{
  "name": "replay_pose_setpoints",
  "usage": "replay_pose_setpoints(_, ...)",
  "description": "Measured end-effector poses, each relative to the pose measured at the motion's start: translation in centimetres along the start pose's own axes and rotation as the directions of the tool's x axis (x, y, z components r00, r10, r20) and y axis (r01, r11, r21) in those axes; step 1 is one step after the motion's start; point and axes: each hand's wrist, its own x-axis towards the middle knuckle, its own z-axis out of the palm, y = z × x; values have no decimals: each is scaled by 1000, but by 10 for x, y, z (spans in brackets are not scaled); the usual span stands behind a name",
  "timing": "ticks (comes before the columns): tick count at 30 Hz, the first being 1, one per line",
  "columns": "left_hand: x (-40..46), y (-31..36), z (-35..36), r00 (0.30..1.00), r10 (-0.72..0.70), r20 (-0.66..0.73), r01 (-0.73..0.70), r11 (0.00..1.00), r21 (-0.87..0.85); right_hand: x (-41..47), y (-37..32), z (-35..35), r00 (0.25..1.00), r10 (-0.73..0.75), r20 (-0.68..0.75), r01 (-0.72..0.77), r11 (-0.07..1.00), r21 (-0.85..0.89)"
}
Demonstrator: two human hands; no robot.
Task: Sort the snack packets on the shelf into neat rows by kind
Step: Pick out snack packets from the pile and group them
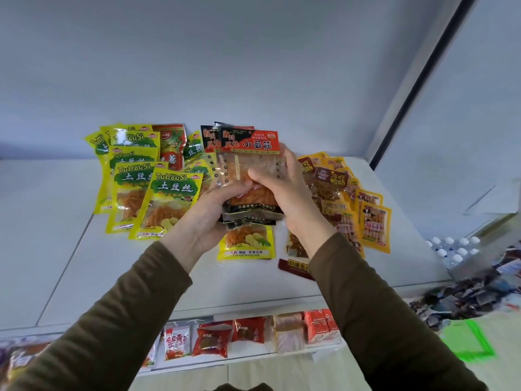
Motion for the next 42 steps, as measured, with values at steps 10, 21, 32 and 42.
replay_pose_setpoints(10,-29,23,-62,996,45,-81,-42,999,35,-20,-2,59,919,314,239,-361,914,187)
replay_pose_setpoints(21,-76,86,-192,997,51,-63,-43,990,132,-39,-7,213,940,310,145,-337,912,233)
replay_pose_setpoints(32,-87,120,-287,954,80,-290,-15,975,220,-27,-13,319,976,168,141,-155,983,-103)
replay_pose_setpoints(42,-96,152,-395,841,137,-524,-28,977,212,-3,1,447,926,243,287,-208,967,-148)
